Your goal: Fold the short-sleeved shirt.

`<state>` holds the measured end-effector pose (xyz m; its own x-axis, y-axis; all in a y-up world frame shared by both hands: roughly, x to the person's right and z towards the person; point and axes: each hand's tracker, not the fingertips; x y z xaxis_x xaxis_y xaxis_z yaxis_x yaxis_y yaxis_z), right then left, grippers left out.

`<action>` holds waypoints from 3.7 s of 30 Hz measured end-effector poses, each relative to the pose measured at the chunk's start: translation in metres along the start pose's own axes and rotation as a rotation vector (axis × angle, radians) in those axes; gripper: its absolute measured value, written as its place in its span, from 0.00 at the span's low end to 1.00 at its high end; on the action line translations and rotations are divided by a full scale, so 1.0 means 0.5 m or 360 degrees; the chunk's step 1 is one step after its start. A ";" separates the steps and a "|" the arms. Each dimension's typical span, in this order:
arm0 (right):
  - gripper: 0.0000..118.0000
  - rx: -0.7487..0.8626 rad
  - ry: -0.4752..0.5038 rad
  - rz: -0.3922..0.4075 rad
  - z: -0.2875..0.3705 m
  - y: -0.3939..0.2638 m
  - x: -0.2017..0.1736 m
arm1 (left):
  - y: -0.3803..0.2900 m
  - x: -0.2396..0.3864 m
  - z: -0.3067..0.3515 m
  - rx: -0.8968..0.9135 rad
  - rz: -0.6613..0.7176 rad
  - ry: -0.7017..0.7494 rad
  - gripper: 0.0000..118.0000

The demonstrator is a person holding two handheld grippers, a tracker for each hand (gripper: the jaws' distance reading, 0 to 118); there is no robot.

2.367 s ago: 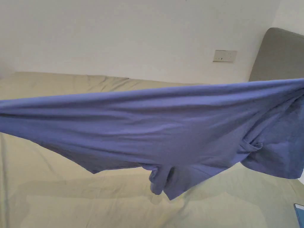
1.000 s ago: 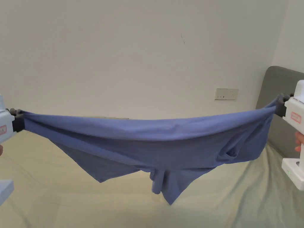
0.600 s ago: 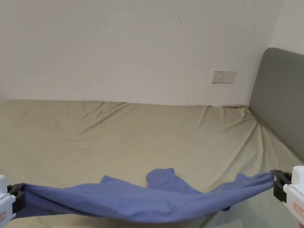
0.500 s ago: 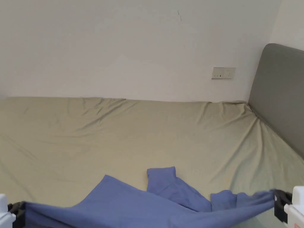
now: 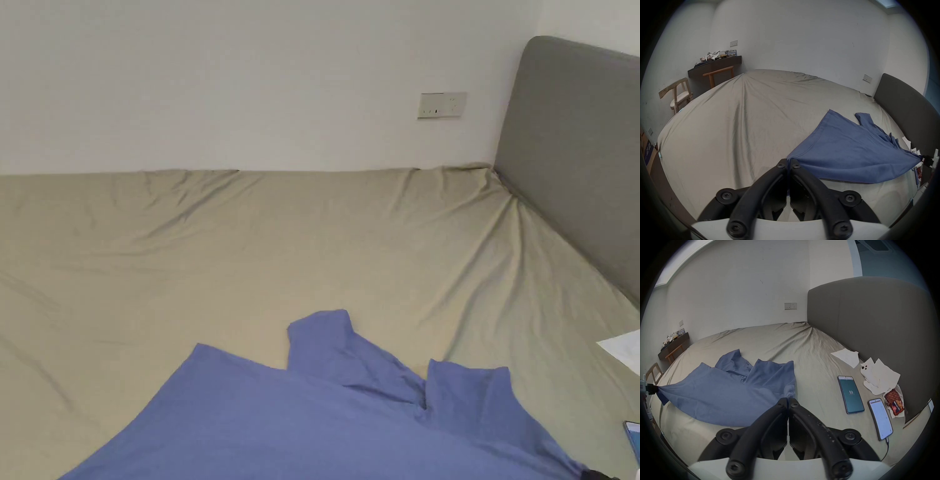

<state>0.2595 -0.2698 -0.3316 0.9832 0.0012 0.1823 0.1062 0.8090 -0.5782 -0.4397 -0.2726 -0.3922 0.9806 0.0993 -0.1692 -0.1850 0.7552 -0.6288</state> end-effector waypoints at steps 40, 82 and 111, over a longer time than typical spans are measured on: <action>0.00 0.0616 0.0213 0.0382 0.332 0.022 -0.241 | -0.019 0.242 0.309 0.0683 -0.0299 -0.0443 0.00; 0.00 0.0072 0.0148 0.0113 0.143 -0.009 -0.181 | 0.281 0.514 -0.621 -0.0664 -0.0243 -0.0089 0.37; 0.60 -0.0747 0.0137 -0.0271 -0.376 0.086 0.013 | 0.270 0.374 -0.016 -0.0008 -0.0136 -0.0615 0.05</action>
<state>0.2986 -0.3455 -0.5050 0.9527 -0.1723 0.2503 0.3018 0.4418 -0.8448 -0.2816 -0.1572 -0.5146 0.9446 0.2734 0.1815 -0.1009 0.7683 -0.6321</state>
